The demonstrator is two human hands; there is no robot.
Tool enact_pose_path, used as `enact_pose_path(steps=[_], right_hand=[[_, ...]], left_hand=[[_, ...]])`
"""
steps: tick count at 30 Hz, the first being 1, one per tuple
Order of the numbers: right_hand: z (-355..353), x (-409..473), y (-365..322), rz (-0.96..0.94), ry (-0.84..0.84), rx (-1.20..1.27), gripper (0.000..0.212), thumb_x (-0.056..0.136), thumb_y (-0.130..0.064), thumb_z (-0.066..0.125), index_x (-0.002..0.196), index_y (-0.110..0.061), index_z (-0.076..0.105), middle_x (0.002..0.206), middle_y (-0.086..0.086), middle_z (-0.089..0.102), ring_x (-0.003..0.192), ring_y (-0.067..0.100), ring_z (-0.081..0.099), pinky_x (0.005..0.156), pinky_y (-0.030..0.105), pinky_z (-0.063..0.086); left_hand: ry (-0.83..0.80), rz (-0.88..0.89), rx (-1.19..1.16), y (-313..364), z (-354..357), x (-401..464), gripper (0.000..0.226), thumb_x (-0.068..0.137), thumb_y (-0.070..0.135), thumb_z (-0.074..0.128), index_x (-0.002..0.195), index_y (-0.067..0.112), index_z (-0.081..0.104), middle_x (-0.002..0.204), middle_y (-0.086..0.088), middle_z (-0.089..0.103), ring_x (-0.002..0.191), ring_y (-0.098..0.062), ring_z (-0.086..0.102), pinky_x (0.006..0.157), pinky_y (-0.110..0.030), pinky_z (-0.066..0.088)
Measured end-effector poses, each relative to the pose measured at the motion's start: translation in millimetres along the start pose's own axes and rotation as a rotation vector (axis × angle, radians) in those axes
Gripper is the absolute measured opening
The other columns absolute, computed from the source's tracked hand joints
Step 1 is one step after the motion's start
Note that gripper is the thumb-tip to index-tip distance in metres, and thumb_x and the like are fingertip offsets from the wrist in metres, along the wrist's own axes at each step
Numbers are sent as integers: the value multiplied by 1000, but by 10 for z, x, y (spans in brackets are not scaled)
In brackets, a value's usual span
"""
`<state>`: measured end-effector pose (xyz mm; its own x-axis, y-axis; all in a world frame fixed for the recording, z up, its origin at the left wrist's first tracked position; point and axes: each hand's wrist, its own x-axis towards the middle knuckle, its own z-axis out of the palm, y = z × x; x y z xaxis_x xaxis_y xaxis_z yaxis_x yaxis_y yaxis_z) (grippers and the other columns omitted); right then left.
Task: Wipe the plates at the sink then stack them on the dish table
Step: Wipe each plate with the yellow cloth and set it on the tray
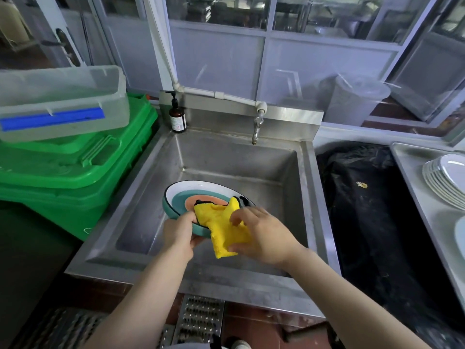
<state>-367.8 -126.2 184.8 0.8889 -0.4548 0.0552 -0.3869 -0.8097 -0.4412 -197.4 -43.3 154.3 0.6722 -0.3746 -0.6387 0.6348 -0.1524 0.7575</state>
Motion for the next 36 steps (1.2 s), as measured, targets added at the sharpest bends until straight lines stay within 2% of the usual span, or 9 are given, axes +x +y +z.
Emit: enact_pose_path(steps=[5,13,18,22,27,29,31,33,36], right_hand=[[136,192,-99,10,3,-160,90,65,-55,77,140,-24,39,137,0,43,124,25,38,99,43,38],[260,87,-8,-198,216,-427,40,57,-29,84,89,-12,67,82,3,63,70,26,60,57,29,46],[231,-24,329,-212,267,-382,24,69,-15,83,85,-7,67,78,8,63,67,30,59,62,35,52],[89,-38,457,-170,258,-334,29,68,-24,86,83,-8,67,80,7,65,71,30,63,71,35,54],[59,42,277,-86,226,-245,37,56,-27,87,75,-8,62,71,5,63,61,29,60,54,33,50],[34,53,231,-32,219,-216,35,56,-26,84,77,-8,62,71,6,63,62,30,60,53,33,49],[12,51,219,13,205,-213,33,61,-27,80,82,-8,63,76,7,64,68,31,60,59,34,48],[10,65,216,38,150,-260,34,69,-32,73,93,-11,63,89,5,66,81,28,60,70,35,47],[-22,114,195,56,93,-306,37,74,-36,68,103,-15,60,99,1,64,92,25,57,77,34,44]], left_hand=[[-30,-71,-57,-22,32,-70,12,81,0,52,83,10,58,72,-14,64,63,-26,64,39,-29,52],[-96,-149,-80,-57,65,-156,17,84,-4,43,86,8,54,75,-15,63,66,-26,63,47,-35,53],[-138,-169,-79,-49,64,-205,19,86,-5,39,88,10,52,83,-15,62,73,-27,63,57,-41,52],[-186,-184,-32,4,77,-210,18,88,-4,40,90,9,52,86,-15,63,76,-26,64,55,-39,52],[-269,-165,85,120,39,-70,9,92,9,46,94,8,55,81,-15,66,71,-26,66,50,-35,57],[-290,-152,211,134,35,-3,21,96,28,52,106,10,55,93,-17,68,84,-31,67,67,-39,56],[-190,-13,492,90,42,71,46,93,45,54,127,13,48,122,-15,58,111,-33,56,90,-44,48],[-81,362,768,37,32,66,59,93,43,55,142,15,38,145,-11,43,132,-28,41,106,-43,36],[-283,963,788,-29,16,-80,41,93,28,57,131,16,53,141,0,48,134,-10,38,111,-32,32]])
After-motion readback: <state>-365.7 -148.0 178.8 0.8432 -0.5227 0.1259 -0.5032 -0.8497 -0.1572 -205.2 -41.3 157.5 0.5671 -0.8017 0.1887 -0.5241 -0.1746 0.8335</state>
